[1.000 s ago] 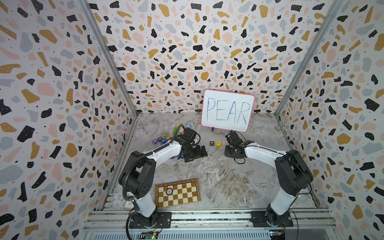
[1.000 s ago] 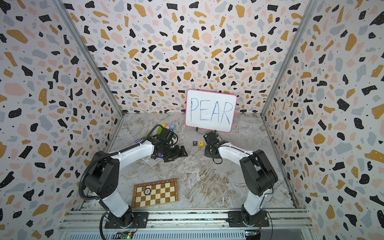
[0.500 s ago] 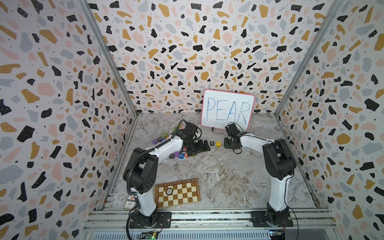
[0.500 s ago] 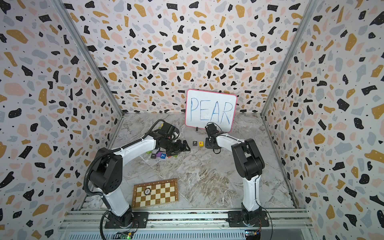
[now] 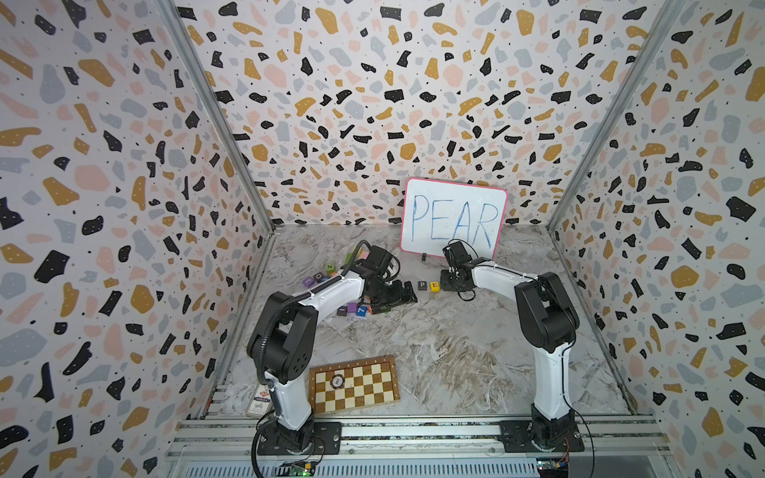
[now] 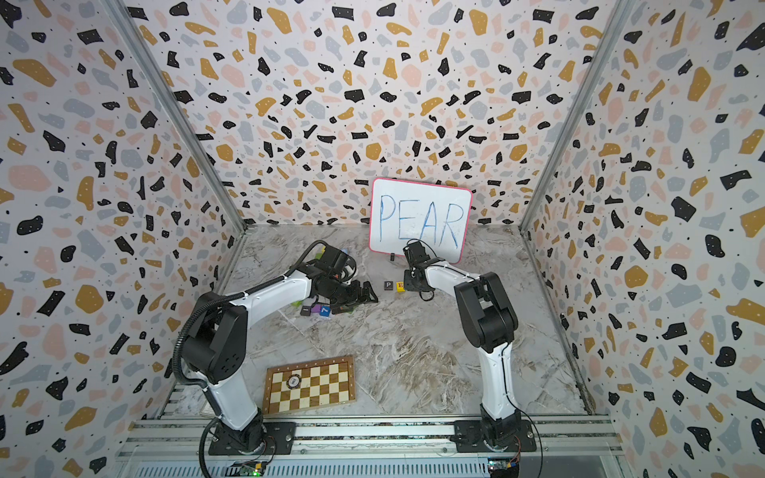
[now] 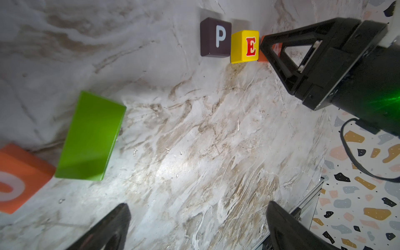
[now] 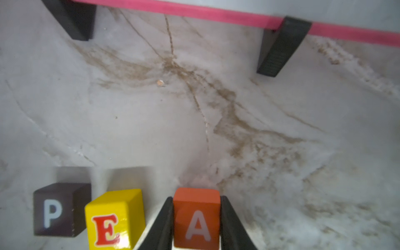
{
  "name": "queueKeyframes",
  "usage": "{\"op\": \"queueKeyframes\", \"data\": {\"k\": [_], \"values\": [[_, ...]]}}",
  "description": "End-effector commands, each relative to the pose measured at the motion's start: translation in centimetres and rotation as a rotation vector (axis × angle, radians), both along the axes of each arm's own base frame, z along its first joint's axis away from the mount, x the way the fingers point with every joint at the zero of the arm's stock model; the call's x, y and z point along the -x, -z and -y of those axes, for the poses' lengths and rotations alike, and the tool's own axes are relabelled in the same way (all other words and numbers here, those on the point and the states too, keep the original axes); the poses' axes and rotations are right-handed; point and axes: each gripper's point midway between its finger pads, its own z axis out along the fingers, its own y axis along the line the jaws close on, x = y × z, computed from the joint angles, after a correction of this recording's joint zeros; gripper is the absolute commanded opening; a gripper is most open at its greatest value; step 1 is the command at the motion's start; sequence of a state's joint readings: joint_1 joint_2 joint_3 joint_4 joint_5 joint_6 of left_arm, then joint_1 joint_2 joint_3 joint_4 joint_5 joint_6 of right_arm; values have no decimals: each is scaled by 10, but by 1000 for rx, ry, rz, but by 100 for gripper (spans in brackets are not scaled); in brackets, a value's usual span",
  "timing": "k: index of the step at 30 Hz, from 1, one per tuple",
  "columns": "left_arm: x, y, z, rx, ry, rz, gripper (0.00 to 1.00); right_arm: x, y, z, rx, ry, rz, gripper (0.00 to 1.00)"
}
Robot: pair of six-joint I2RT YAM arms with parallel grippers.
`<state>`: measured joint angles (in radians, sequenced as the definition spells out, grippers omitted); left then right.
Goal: Spell the uppercase word “pear” with letter blocks
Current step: Place the letter block at the center of the board.
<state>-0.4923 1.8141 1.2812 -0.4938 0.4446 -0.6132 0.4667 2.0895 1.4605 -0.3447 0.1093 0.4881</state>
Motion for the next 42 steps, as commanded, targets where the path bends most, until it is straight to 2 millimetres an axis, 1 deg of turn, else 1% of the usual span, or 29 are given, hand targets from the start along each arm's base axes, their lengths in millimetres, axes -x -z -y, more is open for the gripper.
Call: {"op": "queueKeyframes", "data": {"k": [1, 4, 9, 18, 42], "values": [[1, -2, -2, 14, -1, 7, 98, 9, -8, -3, 24, -19, -7, 31], [2, 1, -3, 15, -7, 0, 98, 9, -10, -3, 29, -17, 1, 31], [4, 3, -4, 17, -15, -1, 98, 10, -5, -4, 29, -19, -9, 31], [3, 0, -6, 14, -23, 3, 98, 11, -8, -6, 20, -16, -7, 31], [6, 2, -8, 17, -47, -5, 99, 15, -12, -12, -22, -24, 0, 32]]}}
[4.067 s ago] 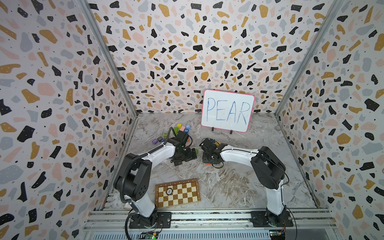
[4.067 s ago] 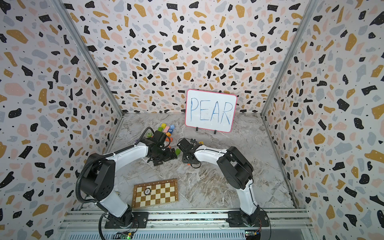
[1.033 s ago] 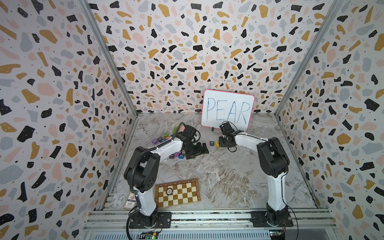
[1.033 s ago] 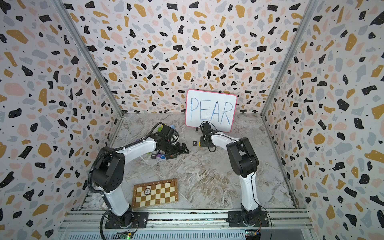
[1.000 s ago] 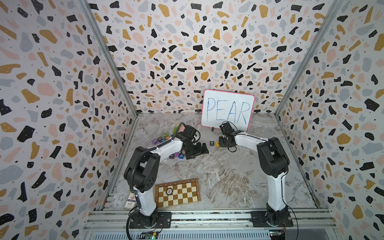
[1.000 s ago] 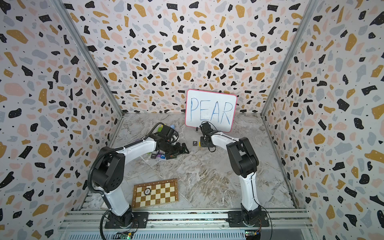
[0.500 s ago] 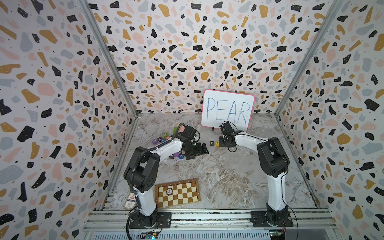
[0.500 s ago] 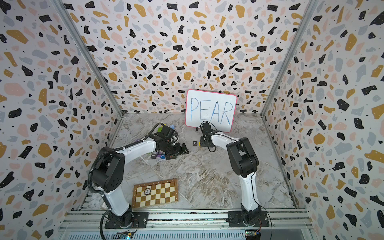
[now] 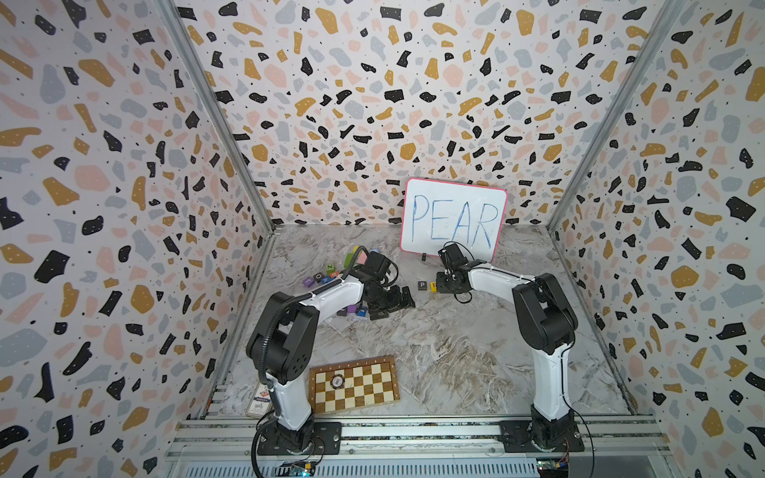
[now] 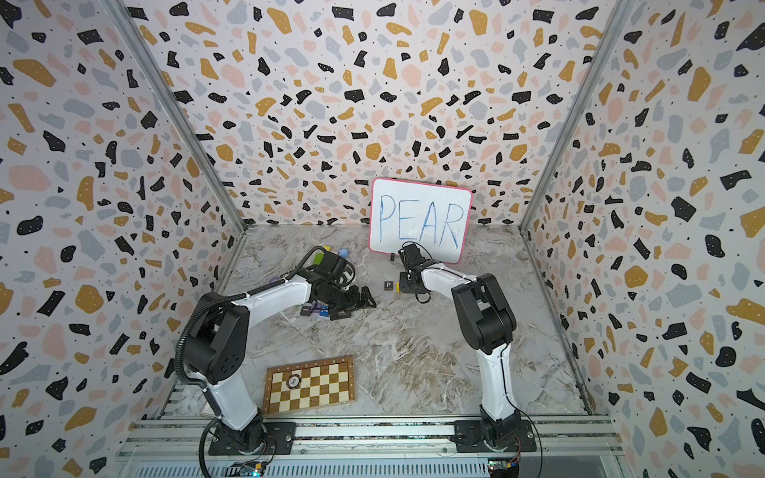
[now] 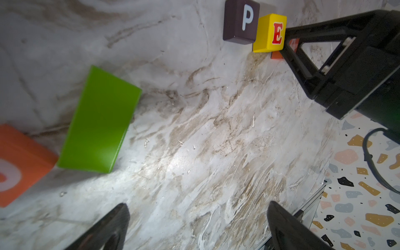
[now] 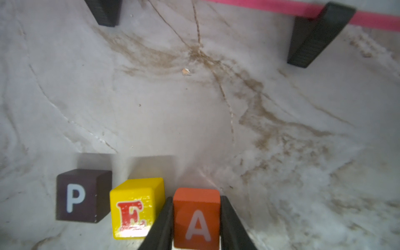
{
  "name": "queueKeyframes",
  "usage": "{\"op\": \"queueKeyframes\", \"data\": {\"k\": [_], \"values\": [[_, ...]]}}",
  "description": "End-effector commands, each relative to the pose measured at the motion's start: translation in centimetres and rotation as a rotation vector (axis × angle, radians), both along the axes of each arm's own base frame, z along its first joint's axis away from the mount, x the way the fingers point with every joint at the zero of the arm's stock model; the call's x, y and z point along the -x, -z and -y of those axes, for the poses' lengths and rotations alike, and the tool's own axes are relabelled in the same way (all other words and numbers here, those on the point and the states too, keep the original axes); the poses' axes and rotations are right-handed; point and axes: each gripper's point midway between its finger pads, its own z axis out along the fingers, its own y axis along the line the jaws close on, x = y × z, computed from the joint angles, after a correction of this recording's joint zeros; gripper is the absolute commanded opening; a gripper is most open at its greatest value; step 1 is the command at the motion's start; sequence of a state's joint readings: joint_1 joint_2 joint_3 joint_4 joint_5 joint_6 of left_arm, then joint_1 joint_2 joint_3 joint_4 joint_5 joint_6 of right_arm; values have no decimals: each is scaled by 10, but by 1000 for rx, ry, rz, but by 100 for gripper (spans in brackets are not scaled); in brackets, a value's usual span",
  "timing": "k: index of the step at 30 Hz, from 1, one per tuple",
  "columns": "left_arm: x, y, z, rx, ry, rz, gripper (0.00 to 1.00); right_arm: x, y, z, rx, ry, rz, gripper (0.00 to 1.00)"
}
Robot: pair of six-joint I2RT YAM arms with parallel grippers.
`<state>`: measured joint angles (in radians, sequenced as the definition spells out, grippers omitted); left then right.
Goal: Spell the uppercase word “pear” with letter blocks
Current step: Place the letter block at the center of the board.
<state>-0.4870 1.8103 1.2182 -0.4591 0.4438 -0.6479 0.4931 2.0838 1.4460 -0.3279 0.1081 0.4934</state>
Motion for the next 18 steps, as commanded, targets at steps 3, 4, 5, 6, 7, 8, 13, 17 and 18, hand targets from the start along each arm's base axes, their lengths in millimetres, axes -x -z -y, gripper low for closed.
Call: {"op": "queueKeyframes", "data": {"k": [3, 4, 5, 6, 7, 8, 13, 17, 18], "values": [[-2, -13, -1, 23, -15, 35, 99, 9, -13, -1, -20, -2, -5, 32], [-2, -13, -2, 23, -16, 34, 99, 9, -14, -1, -22, -3, -4, 32], [-2, -13, -1, 24, -16, 33, 99, 9, -14, -2, -26, -2, -2, 32], [-2, -13, -1, 25, -15, 34, 99, 9, -15, -2, -28, -2, -1, 32], [-2, -13, -1, 25, -15, 33, 99, 9, -16, -3, -30, -4, 1, 32], [-2, -13, -1, 26, -16, 32, 99, 9, -16, -3, -32, -4, 2, 32], [-3, -15, -1, 27, -17, 35, 99, 9, -19, -3, -33, -4, 6, 32], [-2, -14, -1, 27, -19, 32, 99, 8, -18, -2, -27, -2, 7, 32], [-2, -14, -1, 28, -18, 31, 99, 8, -18, -1, -25, 1, 6, 32]]}}
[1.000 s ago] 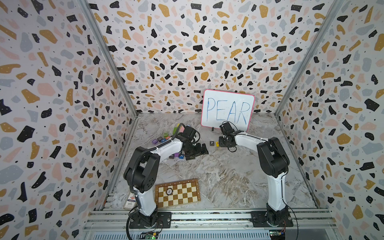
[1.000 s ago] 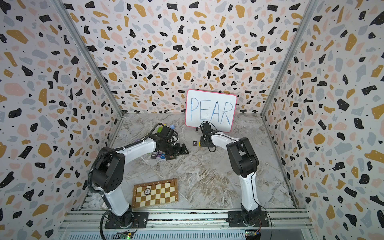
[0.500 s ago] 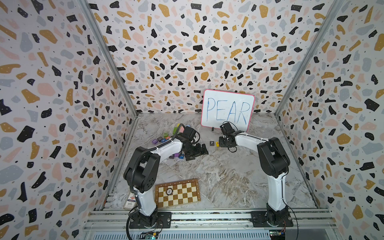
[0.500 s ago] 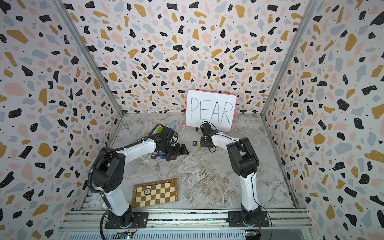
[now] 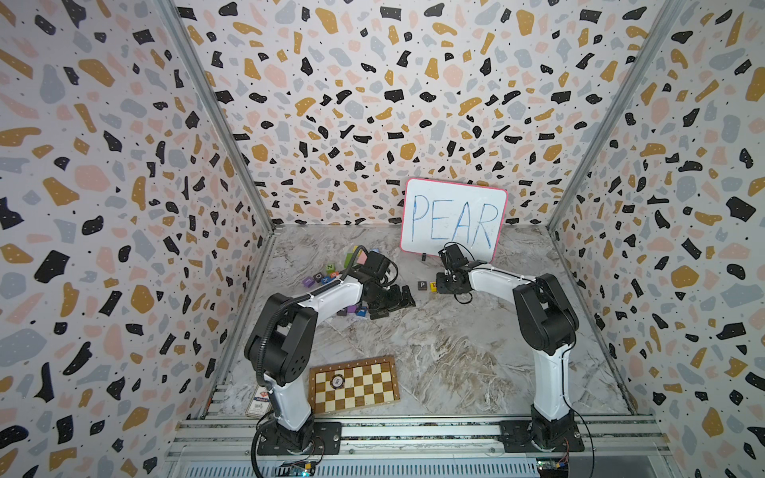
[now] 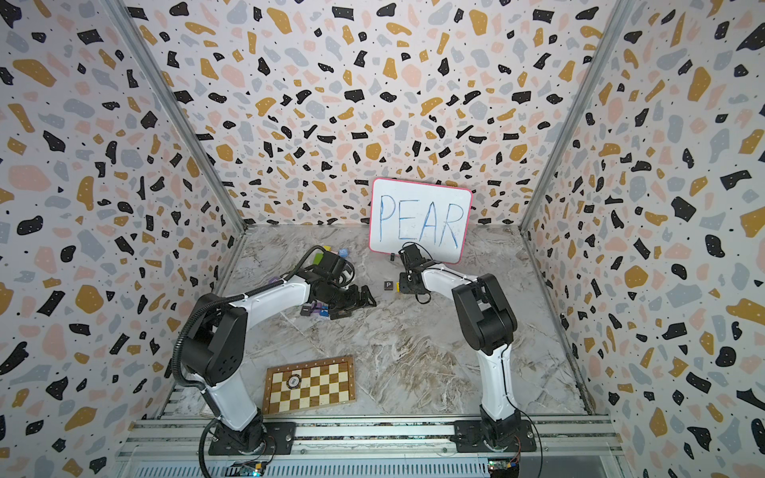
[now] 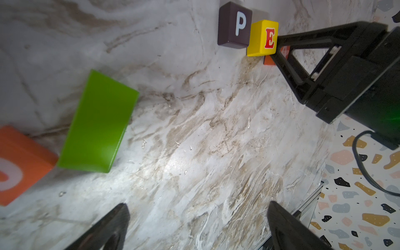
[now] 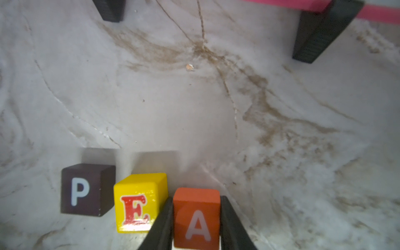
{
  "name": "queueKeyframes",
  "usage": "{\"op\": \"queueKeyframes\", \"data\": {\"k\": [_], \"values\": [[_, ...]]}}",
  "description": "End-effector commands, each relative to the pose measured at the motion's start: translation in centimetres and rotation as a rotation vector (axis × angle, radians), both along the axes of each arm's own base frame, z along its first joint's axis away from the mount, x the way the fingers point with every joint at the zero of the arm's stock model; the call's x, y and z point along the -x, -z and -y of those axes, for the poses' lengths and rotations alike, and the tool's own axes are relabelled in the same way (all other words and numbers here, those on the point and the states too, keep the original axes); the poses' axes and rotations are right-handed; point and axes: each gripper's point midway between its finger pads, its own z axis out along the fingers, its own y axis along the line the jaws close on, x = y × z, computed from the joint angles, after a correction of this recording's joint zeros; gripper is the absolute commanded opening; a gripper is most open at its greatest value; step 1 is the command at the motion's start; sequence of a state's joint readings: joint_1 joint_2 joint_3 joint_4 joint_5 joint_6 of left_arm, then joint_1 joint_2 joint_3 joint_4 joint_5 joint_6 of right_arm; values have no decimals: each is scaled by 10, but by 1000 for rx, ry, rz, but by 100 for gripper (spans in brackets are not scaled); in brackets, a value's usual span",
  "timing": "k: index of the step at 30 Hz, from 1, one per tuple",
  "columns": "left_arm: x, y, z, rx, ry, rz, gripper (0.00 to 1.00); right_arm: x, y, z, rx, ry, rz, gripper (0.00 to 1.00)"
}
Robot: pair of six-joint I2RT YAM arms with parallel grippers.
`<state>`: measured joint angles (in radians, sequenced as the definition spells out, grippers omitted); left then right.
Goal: Spell the uppercase word “pear” with letter blocks
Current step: Place the letter block at the center of the board.
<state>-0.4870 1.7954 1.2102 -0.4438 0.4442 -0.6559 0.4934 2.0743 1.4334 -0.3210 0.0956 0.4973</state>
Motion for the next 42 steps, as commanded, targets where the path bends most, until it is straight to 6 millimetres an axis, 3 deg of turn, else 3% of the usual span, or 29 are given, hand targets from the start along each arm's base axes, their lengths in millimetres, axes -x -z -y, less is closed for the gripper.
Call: {"op": "queueKeyframes", "data": {"k": [1, 13, 26, 42], "values": [[-1, -9, -1, 16, -11, 18, 99, 5, -17, 1, -11, 5, 8, 32], [-1, -9, -2, 17, -11, 20, 99, 5, -21, -7, -21, -12, 16, 32], [-2, -9, -1, 23, -15, 20, 99, -3, -17, 18, 23, 42, 11, 32], [-1, -10, -2, 20, -10, 25, 100, -11, -4, 7, 2, 37, -17, 32]]}}
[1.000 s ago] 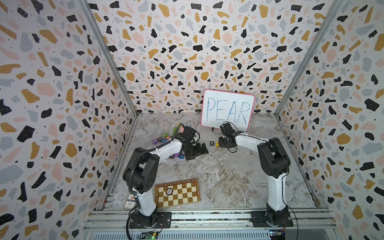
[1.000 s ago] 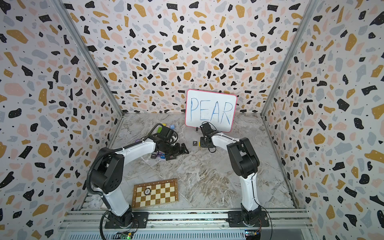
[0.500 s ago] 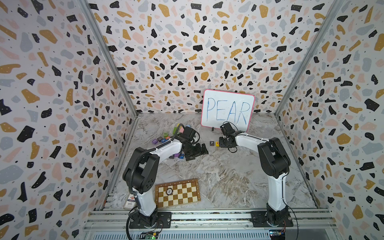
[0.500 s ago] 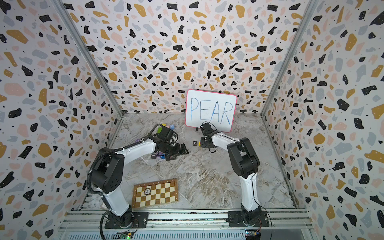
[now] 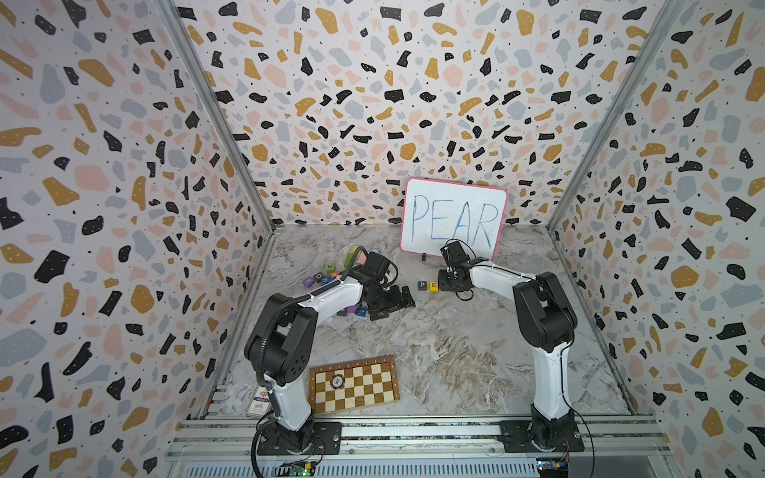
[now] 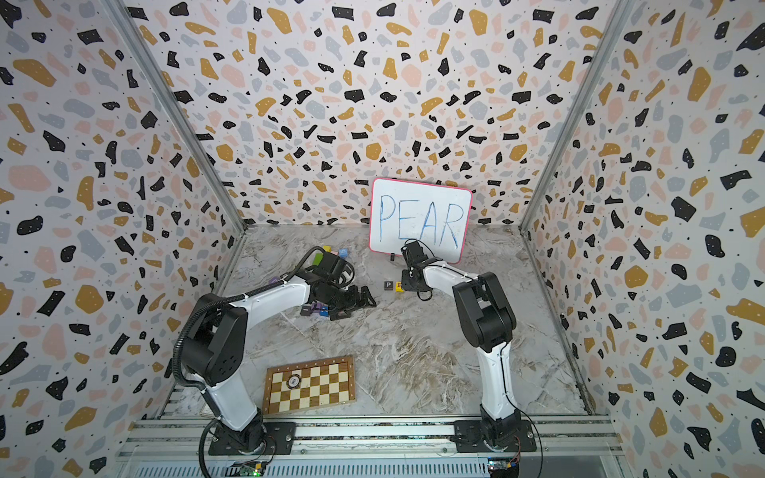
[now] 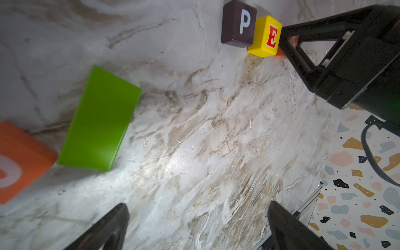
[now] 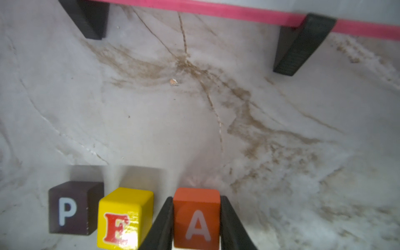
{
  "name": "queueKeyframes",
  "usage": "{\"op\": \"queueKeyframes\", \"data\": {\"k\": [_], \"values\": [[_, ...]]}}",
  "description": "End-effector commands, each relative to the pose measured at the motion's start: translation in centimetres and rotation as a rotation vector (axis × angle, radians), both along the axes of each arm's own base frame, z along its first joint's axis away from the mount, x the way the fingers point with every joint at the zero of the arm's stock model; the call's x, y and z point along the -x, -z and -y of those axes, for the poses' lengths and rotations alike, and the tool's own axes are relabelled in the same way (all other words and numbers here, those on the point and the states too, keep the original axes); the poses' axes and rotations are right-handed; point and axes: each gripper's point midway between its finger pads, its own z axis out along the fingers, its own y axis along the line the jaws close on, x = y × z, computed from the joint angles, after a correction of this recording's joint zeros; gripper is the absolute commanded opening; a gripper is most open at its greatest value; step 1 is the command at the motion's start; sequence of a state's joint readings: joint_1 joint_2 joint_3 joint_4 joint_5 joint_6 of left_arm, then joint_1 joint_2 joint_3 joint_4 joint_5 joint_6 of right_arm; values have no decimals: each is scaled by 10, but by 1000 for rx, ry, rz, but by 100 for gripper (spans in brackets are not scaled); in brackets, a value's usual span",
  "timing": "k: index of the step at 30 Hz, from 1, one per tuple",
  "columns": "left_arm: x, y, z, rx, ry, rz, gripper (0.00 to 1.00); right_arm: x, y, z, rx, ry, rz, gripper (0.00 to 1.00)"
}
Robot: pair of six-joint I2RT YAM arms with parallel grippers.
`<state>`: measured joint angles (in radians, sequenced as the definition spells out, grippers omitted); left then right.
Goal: Spell the uppercase word “pear” with letter blocks
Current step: Place the letter block at the center of the board.
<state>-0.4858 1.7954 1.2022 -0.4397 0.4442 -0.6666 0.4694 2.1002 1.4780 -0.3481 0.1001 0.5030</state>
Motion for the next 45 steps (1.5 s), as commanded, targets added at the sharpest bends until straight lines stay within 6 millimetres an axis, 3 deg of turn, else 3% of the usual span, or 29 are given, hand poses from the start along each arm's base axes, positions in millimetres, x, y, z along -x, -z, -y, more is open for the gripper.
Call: {"op": "queueKeyframes", "data": {"k": [1, 21, 34, 45], "values": [[-3, -12, -1, 20, -2, 34, 100, -1, -4, -3, -3, 5, -12, 32], [-3, -14, -3, 21, -6, 39, 100, -1, -1, -4, 1, 7, -14, 34], [-5, -19, -2, 24, -2, 46, 100, -4, -12, -5, 2, 6, 2, 41], [-7, -33, -3, 25, -6, 77, 100, -8, -55, -2, -4, 10, 78, 42]]}}
